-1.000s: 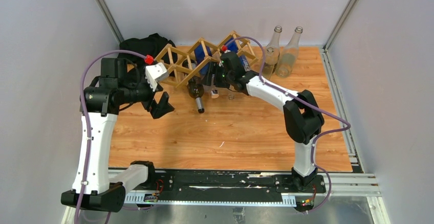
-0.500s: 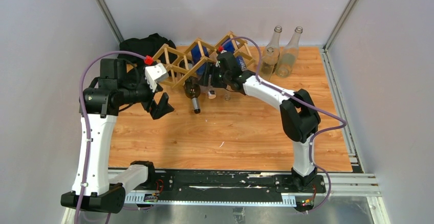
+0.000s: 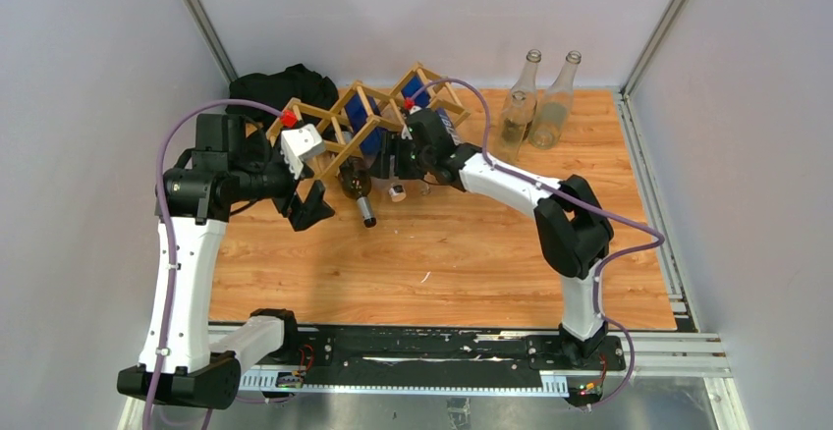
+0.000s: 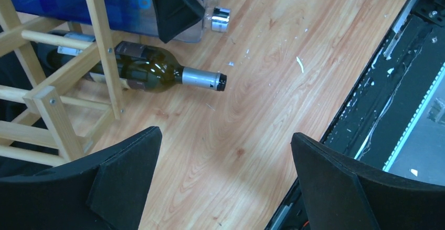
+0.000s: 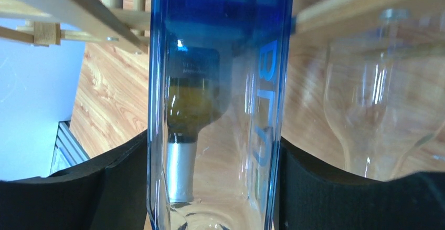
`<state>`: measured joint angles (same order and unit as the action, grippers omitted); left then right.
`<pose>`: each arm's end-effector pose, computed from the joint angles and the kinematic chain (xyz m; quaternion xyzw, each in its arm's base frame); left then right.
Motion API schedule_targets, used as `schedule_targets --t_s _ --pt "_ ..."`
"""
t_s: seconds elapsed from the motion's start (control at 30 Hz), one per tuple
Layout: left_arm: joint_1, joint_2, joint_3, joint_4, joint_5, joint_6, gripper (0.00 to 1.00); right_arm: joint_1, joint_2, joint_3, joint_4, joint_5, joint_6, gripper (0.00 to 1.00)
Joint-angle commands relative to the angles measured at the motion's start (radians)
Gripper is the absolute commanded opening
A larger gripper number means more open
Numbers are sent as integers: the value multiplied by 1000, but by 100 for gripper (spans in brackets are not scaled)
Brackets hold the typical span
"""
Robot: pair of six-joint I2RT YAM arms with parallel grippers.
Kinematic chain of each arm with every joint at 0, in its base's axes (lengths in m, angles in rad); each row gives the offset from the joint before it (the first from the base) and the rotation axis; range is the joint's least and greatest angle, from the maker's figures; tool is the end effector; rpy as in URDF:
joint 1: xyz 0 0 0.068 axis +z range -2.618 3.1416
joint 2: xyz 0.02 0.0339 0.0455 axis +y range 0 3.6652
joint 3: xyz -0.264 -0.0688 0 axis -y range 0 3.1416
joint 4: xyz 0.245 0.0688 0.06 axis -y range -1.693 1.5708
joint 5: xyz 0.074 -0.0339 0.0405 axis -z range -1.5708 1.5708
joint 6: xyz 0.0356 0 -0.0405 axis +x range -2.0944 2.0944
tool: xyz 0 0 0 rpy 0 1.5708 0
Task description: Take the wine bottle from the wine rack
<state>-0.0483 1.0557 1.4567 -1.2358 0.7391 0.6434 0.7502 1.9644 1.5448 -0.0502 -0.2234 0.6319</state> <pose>0.1581 -0.0317 0.4198 0.4172 0.7745 -0.2239 0.4195 0.3358 0.3237 0.2631 -0.1083 0.8420 0.4045 0.3400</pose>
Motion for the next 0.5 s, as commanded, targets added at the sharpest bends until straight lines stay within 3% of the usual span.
schedule_targets --t_s 0.0,0.47 --pt "-4 20 -36 -4 -13 29 100 40 -112 -91 40 -57 39 0" --pt "-5 20 -75 -4 -6 145 100 72 -490 -504 179 -110 149 0"
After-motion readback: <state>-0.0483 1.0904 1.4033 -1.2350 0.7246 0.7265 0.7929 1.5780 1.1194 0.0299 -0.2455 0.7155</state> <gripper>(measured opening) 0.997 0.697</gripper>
